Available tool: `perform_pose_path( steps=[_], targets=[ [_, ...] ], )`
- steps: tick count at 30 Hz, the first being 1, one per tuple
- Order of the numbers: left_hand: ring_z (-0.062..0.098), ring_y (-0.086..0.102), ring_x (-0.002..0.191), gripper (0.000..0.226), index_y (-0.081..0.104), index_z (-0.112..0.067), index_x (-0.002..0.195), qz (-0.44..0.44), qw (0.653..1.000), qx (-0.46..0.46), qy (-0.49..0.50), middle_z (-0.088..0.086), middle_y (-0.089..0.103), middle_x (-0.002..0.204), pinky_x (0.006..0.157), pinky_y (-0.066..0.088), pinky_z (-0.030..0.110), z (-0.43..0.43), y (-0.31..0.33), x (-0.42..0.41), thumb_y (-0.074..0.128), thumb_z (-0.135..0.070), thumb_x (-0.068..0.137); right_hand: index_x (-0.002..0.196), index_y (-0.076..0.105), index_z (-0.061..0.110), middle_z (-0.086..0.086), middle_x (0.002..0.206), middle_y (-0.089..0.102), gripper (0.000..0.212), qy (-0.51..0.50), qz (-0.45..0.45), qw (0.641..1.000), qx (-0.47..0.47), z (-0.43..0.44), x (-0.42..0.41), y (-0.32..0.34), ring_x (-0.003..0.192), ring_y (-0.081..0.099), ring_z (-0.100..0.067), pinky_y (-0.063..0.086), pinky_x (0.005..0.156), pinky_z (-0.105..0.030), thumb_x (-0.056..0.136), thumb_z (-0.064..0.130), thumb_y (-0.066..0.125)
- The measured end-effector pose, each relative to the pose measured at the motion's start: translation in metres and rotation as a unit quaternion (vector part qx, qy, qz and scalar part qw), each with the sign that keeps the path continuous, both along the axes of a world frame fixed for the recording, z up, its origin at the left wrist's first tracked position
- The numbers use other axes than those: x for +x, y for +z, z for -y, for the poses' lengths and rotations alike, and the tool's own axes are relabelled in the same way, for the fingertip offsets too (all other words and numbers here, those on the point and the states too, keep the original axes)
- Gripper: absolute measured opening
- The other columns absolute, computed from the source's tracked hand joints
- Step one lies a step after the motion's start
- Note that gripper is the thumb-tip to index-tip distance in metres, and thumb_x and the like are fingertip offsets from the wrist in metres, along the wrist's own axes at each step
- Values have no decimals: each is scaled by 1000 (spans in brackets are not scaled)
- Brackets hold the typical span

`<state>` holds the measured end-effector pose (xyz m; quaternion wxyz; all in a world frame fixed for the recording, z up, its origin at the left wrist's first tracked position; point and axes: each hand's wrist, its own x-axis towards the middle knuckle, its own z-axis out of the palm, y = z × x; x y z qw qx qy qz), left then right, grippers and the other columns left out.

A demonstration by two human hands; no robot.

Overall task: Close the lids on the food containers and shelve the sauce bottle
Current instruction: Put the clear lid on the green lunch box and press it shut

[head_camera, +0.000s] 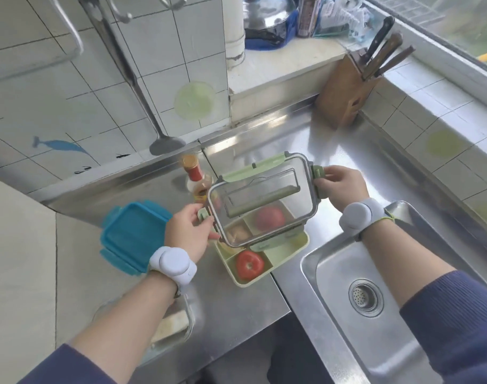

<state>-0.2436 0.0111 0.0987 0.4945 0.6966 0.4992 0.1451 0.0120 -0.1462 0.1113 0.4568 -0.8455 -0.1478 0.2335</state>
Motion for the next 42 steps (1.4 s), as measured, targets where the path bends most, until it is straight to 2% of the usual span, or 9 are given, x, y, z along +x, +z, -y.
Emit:
perform_pose_path(
  steps=[4, 8, 13, 15, 19, 22, 27, 31, 42],
  targets=[
    [10, 74, 69, 23, 64, -24, 88, 38, 997, -58, 15, -6, 74, 86, 55, 57, 22, -2, -2, -17, 51, -6, 88, 80, 73, 27, 1, 75, 75, 21, 18, -20, 999, 22, -16, -5, 1, 71, 70, -21, 54, 65, -32, 74, 12, 60],
    [24, 75, 74, 31, 65, -12, 79, 71, 983, -146, 83, 9, 73, 82, 69, 59, 34, -5, -8, -28, 37, -1, 87, 77, 75, 20, -6, 73, 74, 25, -2, -82, 994, 69, -25, -7, 2, 67, 72, -21, 60, 73, -32, 76, 7, 54],
    [22, 74, 69, 18, 70, -13, 72, 52, 989, -102, 94, -6, 74, 63, 65, 60, 28, 1, -27, -33, 61, -18, 87, 75, 76, 7, -13, 82, 76, 21, -17, -195, 978, 76, -23, -4, -4, 77, 75, -28, 60, 75, -29, 77, 11, 55],
    [15, 72, 71, 3, 70, -21, 78, 36, 994, -62, 78, -9, 73, 73, 67, 58, 22, 5, -31, -35, 71, -21, 81, 78, 74, 8, -7, 79, 76, 15, 16, -164, 985, 52, -20, -4, -11, 73, 72, -22, 58, 75, -29, 74, 14, 61],
    [10, 60, 70, 40, 62, -27, 114, -2, 999, -5, 36, -4, 59, 110, 58, 44, 8, 12, -40, -35, 75, -19, 77, 87, 70, 22, 1, 82, 68, 20, 77, -100, 992, 4, -12, -5, -25, 57, 60, -17, 51, 54, -27, 77, 5, 66],
    [3, 58, 68, 60, 49, -25, 133, -27, 999, -5, 37, -5, 48, 127, 59, 42, 7, 19, -46, -32, 75, -19, 79, 101, 69, 27, 5, 98, 64, 29, 82, -73, 994, -8, -7, -10, -36, 63, 63, -21, 53, 58, -32, 81, 6, 64],
    [27, 63, 97, 81, 31, -22, 146, -94, 993, -74, 7, 4, 46, 142, 92, 51, 42, 29, -65, -31, 75, -16, 78, 121, 62, 27, 3, 119, 59, 52, 84, -80, 991, -68, -5, -19, -64, 86, 68, -20, 56, 60, -33, 77, -1, 59],
    [31, 59, 115, 75, 37, -21, 143, -118, 991, -66, -23, 9, 59, 132, 99, 47, 47, 34, -73, -32, 75, -15, 78, 120, 63, 25, -2, 121, 62, 51, 76, -94, 991, -58, -7, -24, -75, 89, 67, -21, 51, 58, -26, 78, -3, 57],
    [21, 63, 98, 46, 50, -23, 130, -101, 993, -59, 36, 1, 62, 123, 88, 51, 36, 44, -89, -21, 50, -1, 89, 113, 66, 31, -3, 119, 65, 44, 47, -47, 994, -89, -5, -17, -99, 94, 66, -21, 57, 75, -34, 83, 2, 53]
  ],
)
